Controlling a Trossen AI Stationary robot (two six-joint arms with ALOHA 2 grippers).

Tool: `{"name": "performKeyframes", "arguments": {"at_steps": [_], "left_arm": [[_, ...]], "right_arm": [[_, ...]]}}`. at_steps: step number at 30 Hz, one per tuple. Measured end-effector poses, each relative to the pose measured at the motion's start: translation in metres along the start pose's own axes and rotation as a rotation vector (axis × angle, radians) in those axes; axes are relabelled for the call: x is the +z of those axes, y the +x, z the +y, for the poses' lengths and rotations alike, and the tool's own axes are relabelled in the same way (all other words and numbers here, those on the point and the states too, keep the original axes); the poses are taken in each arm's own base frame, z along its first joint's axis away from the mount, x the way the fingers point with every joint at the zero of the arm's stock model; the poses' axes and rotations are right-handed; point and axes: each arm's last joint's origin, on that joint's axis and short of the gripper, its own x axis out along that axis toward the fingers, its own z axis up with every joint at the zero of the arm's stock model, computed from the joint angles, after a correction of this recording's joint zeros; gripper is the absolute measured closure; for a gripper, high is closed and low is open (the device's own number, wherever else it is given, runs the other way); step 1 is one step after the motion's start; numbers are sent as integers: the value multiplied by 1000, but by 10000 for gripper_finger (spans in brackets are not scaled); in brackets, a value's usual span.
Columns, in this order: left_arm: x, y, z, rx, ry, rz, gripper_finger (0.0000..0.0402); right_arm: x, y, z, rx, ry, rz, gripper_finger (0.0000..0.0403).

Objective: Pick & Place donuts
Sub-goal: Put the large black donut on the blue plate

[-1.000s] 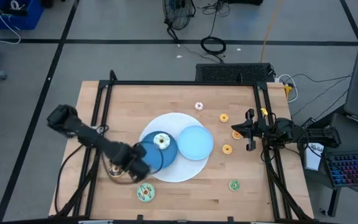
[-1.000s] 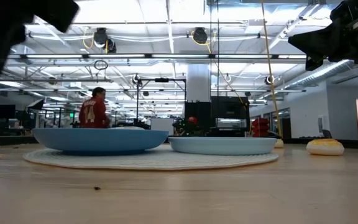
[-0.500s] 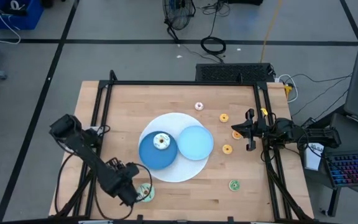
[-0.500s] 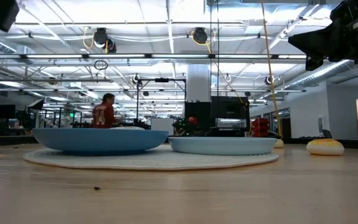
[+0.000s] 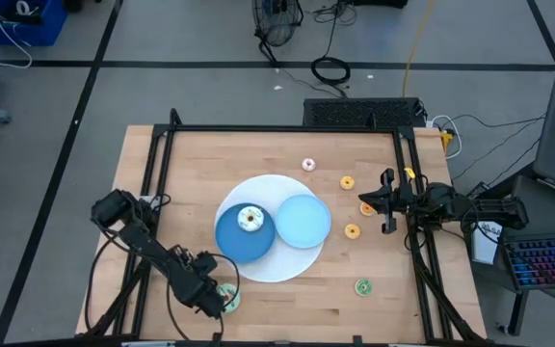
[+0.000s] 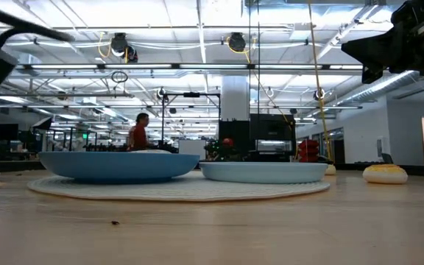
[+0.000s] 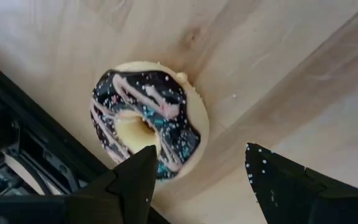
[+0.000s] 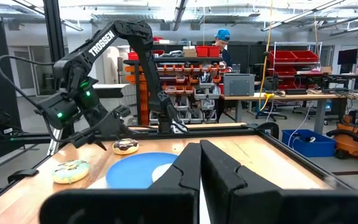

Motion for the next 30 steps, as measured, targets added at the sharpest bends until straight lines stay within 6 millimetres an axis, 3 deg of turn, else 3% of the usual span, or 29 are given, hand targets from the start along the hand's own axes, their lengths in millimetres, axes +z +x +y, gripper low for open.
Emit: {"name": "performKeyframes", "arguments": {"at_steps": [11,19,30], "left_arm": [[1,38,10,-55,48,34,156],[8,35,11,-102,121,39,165],[22,24,11,-219,152,-47,304]], "right_arm": [[0,0,0,0,0,0,403],[0,0,0,0,0,-2,403],[0,0,0,0,0,0,403]]}}
